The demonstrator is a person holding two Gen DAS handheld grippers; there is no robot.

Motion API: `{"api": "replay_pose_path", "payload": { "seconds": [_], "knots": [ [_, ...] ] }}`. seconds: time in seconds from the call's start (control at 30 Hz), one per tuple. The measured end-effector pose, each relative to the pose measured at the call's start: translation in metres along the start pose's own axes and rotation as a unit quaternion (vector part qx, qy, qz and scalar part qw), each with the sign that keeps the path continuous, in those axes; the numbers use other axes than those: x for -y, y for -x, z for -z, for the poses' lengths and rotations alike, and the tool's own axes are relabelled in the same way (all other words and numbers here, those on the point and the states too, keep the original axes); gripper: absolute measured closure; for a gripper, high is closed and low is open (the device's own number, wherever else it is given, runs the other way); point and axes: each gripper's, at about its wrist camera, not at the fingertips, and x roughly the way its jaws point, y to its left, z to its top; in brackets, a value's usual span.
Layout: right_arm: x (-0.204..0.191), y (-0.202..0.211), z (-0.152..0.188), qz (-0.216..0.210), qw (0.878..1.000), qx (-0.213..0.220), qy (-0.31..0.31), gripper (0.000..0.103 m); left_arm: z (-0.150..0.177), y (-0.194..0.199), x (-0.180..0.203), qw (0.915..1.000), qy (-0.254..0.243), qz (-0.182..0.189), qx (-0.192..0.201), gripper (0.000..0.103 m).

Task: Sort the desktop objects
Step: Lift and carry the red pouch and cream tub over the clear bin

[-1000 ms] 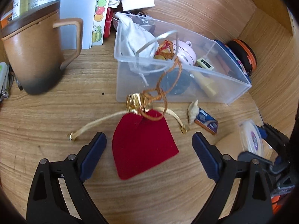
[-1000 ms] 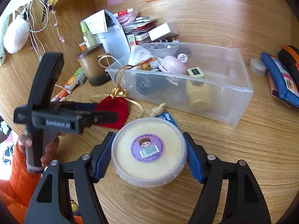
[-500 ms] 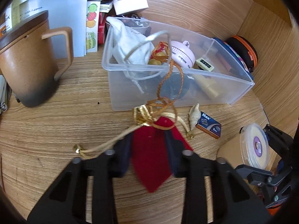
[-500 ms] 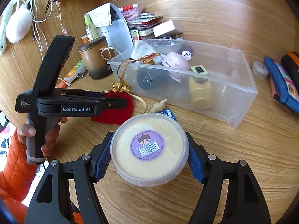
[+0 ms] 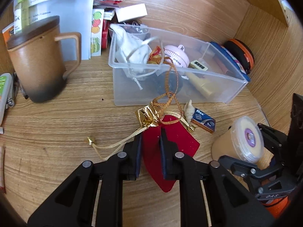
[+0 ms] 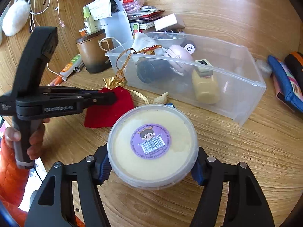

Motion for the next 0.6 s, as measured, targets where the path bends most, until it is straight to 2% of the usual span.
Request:
{"api": "replay_pose_path", "payload": {
  "seconds": [0.33, 0.6],
  "knots": [
    [0.01, 0.017, -0.01, -0.012, 0.999, 0.022, -0.03, 0.041, -0.002, 0.029, 0.011, 0.9992, -0.015, -0.001, 0.037, 0.087],
    [0.012, 0.039, -0.026, -0.007, 0.999, 0.047, -0.025, 0.041, -0.007, 0.051, 0.02, 0.9973, -0.032, -0.002, 0.066, 0.087]
  ]
}}
